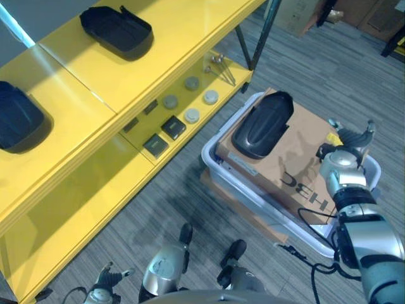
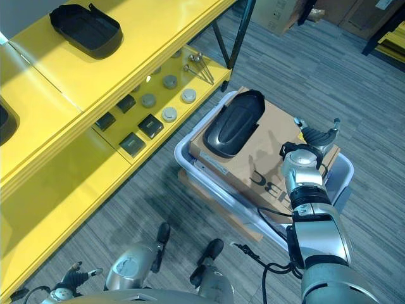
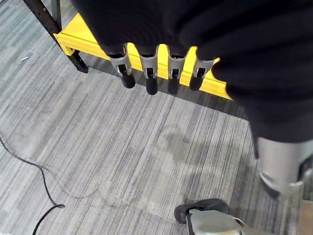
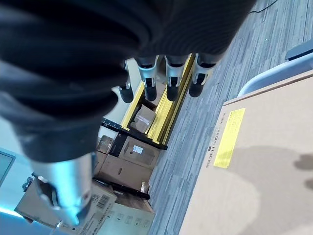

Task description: Move parts from the plastic box to the shelf.

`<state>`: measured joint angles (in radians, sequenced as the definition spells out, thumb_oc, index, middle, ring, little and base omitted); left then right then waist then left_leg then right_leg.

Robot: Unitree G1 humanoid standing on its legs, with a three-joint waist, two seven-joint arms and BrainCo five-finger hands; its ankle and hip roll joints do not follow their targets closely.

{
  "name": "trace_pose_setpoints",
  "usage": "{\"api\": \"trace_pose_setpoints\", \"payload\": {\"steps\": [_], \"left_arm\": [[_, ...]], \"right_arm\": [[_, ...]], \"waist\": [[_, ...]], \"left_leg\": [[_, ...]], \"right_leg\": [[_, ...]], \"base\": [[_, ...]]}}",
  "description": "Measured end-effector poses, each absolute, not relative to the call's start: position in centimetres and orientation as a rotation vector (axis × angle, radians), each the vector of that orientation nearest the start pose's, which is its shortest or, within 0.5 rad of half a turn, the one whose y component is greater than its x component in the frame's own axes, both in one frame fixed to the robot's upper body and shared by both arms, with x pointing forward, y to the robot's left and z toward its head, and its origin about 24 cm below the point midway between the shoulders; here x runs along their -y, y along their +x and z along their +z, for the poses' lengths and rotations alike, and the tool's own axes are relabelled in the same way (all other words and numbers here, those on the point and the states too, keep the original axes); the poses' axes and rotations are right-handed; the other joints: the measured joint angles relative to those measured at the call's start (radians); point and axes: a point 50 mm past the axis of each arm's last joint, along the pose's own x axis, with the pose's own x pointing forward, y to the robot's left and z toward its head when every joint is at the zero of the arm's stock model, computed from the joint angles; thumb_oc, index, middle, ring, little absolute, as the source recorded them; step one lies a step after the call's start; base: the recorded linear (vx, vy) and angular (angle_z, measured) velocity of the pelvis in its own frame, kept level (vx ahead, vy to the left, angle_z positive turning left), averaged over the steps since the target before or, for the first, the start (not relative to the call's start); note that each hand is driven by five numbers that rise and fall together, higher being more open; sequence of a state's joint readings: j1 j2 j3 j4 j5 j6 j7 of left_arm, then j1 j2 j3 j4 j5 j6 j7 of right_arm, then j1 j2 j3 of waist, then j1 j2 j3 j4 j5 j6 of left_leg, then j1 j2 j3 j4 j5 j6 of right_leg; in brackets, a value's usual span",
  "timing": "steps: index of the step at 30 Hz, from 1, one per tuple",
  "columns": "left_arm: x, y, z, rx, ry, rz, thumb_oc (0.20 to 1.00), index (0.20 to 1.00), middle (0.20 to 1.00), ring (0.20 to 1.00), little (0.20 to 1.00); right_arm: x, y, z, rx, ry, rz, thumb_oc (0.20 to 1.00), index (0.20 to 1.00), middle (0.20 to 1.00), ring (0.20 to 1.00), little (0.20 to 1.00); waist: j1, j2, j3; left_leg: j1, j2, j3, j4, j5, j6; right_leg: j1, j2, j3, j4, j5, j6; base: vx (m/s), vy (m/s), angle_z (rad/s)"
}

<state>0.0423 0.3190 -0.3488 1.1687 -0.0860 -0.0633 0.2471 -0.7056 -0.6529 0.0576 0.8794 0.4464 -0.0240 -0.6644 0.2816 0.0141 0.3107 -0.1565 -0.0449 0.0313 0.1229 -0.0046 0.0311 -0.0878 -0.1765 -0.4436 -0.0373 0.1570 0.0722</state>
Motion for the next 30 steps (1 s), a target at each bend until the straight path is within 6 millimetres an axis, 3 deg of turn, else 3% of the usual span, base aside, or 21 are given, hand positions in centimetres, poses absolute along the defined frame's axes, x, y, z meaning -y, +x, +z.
{"api": "trace_pose_setpoints", "payload": {"steps": [30], "left_arm": [[-25.28, 8.72, -15.28, -1.125, 0.539, 0.134, 1.000, 1.000, 1.000, 1.000, 1.000]], "right_arm": [[33.92, 33.82, 12.78, -0.017, -0.160, -0.937, 1.000, 1.000, 1.000, 1.000, 1.000]], "waist": [[0.000, 0.000, 0.000]], "left_leg": [[0.000, 0.000, 0.000, 0.000, 0.000, 0.000]], "right_leg": [[0.000, 0.000, 0.000, 0.000, 0.000, 0.000]], "base": [[0.00, 0.000, 0.00]]}}
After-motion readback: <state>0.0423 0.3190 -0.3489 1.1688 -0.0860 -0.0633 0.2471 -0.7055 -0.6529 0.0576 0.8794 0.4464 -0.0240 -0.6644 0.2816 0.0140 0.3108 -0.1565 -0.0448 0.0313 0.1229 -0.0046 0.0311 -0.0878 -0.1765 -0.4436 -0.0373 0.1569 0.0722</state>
